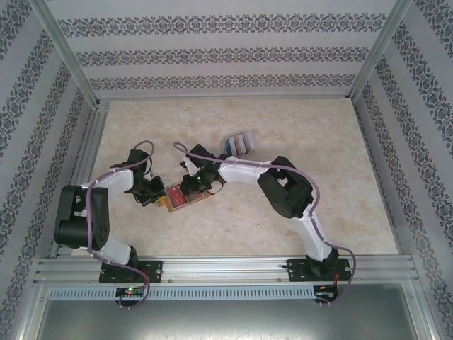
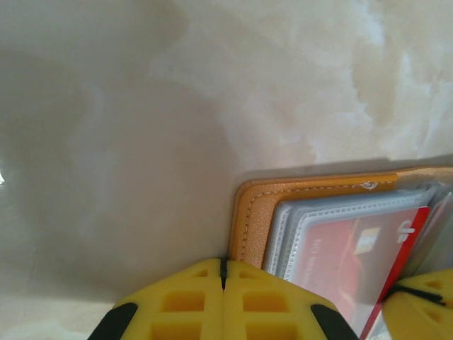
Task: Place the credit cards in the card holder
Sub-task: Insert the credit card into the card slot.
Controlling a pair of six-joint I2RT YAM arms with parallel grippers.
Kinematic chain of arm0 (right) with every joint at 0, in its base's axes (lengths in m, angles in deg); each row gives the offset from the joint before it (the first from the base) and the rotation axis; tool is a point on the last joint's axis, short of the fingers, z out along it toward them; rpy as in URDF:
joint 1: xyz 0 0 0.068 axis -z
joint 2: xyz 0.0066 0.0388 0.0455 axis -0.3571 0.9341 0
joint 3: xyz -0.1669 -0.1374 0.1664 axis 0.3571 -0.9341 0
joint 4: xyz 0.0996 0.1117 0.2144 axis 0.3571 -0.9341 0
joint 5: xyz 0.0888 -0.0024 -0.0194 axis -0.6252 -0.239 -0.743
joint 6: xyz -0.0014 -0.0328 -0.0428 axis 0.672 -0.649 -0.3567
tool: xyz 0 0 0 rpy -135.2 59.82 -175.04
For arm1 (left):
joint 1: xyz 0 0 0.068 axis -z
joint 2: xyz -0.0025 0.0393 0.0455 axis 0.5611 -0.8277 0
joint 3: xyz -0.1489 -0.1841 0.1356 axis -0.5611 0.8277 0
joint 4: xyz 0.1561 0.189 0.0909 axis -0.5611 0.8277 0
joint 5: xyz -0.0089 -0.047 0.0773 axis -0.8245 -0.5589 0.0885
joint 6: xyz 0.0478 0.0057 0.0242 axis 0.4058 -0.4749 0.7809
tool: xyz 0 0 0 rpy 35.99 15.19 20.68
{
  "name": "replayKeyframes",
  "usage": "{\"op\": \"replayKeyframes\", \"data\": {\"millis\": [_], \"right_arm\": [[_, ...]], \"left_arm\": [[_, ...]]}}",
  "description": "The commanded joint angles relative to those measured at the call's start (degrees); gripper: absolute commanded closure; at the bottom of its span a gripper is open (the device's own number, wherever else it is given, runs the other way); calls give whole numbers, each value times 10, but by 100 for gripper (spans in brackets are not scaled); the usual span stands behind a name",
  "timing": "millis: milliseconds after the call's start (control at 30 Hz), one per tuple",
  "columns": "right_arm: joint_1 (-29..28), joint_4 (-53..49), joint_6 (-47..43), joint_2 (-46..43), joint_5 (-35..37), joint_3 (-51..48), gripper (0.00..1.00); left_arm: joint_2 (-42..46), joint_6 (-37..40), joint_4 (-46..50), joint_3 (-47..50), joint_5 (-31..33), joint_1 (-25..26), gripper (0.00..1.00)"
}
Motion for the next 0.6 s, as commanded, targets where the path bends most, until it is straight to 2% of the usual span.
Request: {"op": "replayKeyframes", "data": {"millis": [0,133,267,467,567], "right_arm": [[-12,-17,-3,16,-7,27,86],[-13,-11,2,15,-24,29,85],[1,-7,3,-26,-14,-1,83],[56,23,16,-121,4,-107,71],[79,29,18,-141,10,-145,67]], "left_arm": [[-28,6,-26,21,10,-2,100],[-27,8,-25,22,11,-2,100],[-24,10,-22,22,14,-3,100],[-23,11,-24,22,13,-3,100],[-23,11,-28,25,13,-3,100]]}}
